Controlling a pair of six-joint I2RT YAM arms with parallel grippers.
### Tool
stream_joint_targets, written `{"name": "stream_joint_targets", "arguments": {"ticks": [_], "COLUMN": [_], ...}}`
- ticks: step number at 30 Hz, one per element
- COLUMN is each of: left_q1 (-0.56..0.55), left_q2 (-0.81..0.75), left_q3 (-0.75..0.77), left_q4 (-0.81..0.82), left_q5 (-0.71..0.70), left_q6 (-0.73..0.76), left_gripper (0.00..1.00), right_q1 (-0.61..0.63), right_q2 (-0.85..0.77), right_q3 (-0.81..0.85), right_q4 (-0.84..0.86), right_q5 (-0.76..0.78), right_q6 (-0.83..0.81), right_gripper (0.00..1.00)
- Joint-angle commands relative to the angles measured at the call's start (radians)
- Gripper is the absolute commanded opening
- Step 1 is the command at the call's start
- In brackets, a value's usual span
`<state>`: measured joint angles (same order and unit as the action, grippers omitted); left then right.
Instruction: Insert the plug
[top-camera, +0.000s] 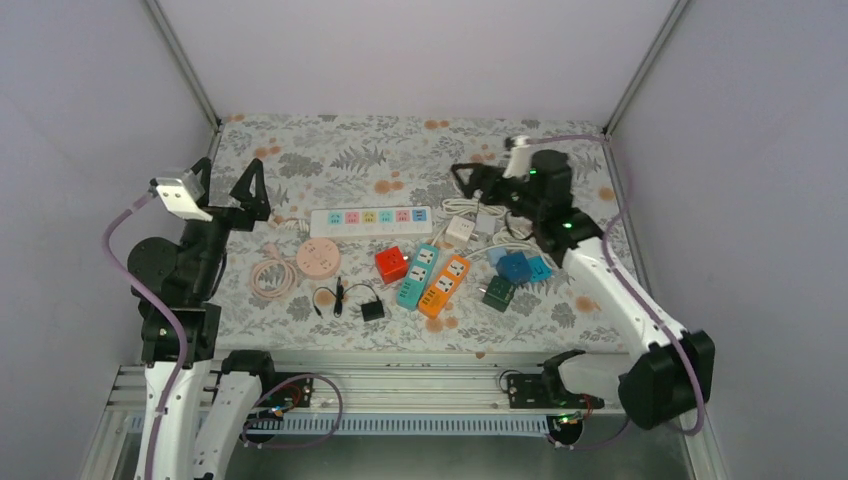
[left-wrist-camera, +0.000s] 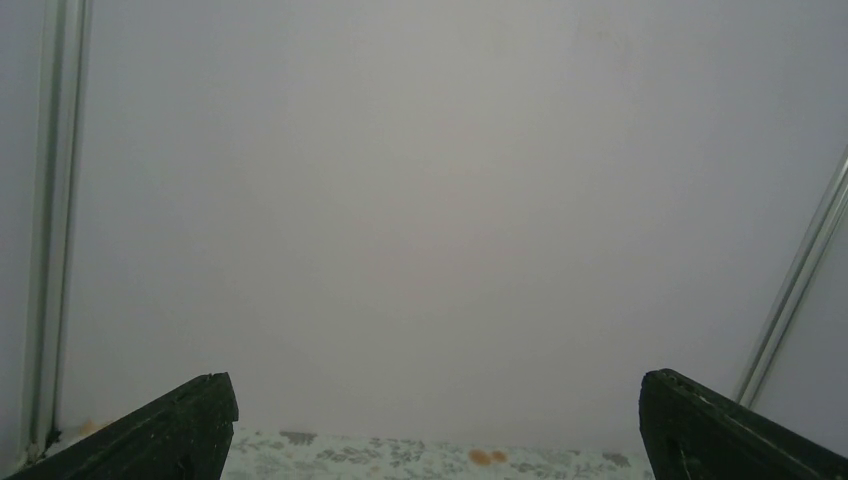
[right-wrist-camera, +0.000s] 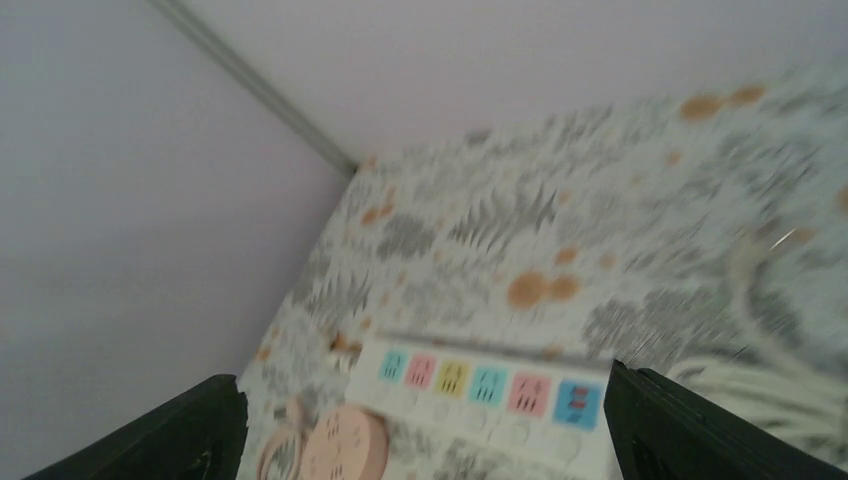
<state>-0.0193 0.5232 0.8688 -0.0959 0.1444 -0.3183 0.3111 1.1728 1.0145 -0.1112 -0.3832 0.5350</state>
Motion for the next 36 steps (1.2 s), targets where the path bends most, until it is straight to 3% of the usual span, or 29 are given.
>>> {"name": "stream_joint_targets", "arguments": {"ticks": [1,5,9,14,21,26,36], "left_q1": [0.007,0.008,0.008,0.007,0.008,0.007,0.007], "left_q2": [0.001,0.018,0.028,0.024,0.032,0.03,0.027], "left_q3": [-0.029,-0.034,-0.04,-0.044,-0.039,-0.036,-0.029], "left_q4": [0.019,0.019,0.023,0.02,-0.017,-0.034,-0.042], "left_q5": [0.033,0.076,0.097,0.092,0.078,0.066,0.122], "left_q6": [-0.02,0.0,0.004,0.008,0.015,0.02,0.045], "left_gripper": [1.0,1.0,1.0,1.0,1.0,1.0,1.0], "right_q1": [0.19,0.358,0.502,0.624,0.676,0.678,0.678], "right_q2": [0.084,0.195,0.35,0.544,0.693,0.758,0.714], "right_q3": [-0.015,0.017,0.09,0.185,0.285,0.335,0.31], "right_q4": [-0.042,-0.111,-0.217,-0.301,-0.366,-0.405,-0.345], "right_q5": [0.152,0.336,0.476,0.573,0.641,0.651,0.657], "right_q6": [0.0,-0.01,-0.003,-0.009,-0.036,-0.044,-0.026], "right_gripper": [0.92,0.92,0.85,0.89,0.86,0.7,0.59]}}
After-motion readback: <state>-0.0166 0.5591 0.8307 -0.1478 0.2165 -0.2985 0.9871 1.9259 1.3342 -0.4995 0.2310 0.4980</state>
